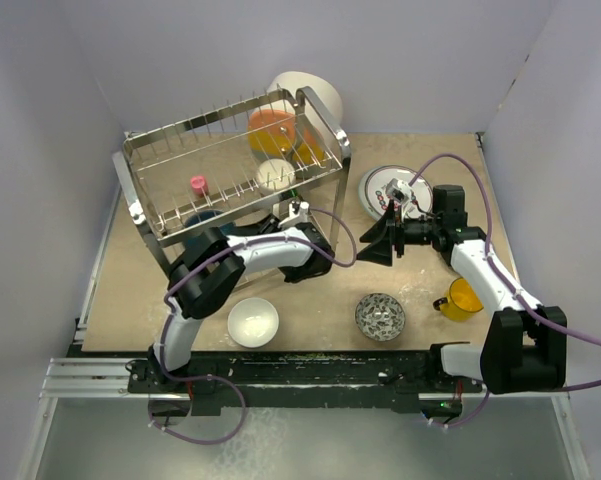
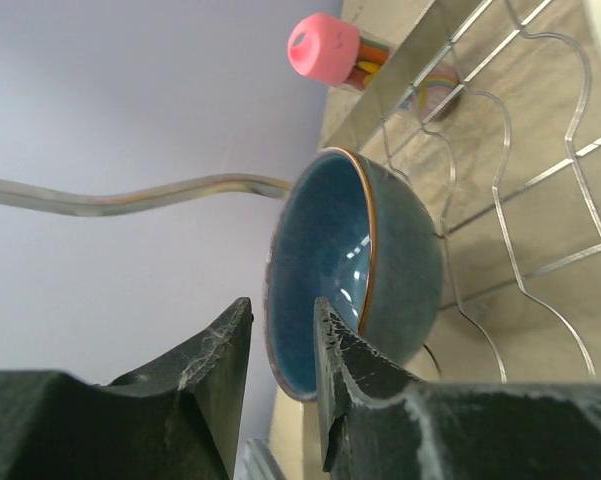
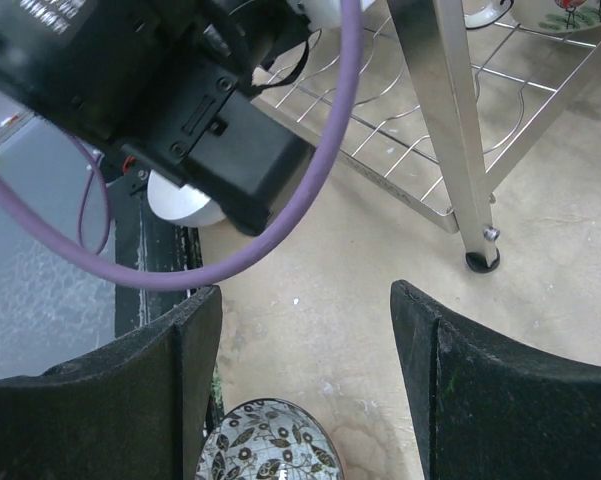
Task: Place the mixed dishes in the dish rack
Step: Place the bowl in the dish rack.
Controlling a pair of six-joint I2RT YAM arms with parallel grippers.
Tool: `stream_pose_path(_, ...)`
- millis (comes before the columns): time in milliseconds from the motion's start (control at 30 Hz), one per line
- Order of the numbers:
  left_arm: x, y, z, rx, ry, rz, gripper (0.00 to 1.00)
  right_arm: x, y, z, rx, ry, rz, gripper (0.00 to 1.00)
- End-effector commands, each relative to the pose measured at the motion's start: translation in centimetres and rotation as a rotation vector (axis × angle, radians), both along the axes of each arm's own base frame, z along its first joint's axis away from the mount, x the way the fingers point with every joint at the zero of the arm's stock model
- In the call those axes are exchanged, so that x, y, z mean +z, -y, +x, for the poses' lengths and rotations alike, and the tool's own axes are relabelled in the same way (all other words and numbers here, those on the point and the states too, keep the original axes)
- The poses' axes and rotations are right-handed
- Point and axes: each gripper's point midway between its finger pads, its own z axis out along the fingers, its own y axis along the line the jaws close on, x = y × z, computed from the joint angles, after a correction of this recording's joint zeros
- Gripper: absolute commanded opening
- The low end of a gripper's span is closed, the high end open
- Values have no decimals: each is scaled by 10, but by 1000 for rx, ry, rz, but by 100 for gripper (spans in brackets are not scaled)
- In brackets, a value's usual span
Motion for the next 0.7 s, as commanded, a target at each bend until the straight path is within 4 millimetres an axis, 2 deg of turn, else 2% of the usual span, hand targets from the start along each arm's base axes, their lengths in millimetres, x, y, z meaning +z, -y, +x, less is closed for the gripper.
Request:
stream_pose_path(0, 14, 20, -13, -28, 61, -156, 38, 17, 0, 7, 14, 69, 11, 71)
stream_pose_path(133, 4, 30, -27, -47, 53, -203, 48, 17, 0, 7, 14, 72, 9, 71)
stream_pose_path(300, -7, 37, -47, -53, 59, -293, 55, 18, 0, 6, 14, 76, 9, 71)
stream_pose_path(433, -7, 52, -63, -78, 45, -374, 70, 17, 0, 7, 10, 80, 3, 71)
stream_pose_path(533, -17, 76, -73, -142, -12, -478, 83, 16, 2, 9, -1, 91, -11, 71)
stream_pose_path(667, -25, 124, -86, -342, -177, -710, 90, 14, 3, 11, -12, 100, -25, 71)
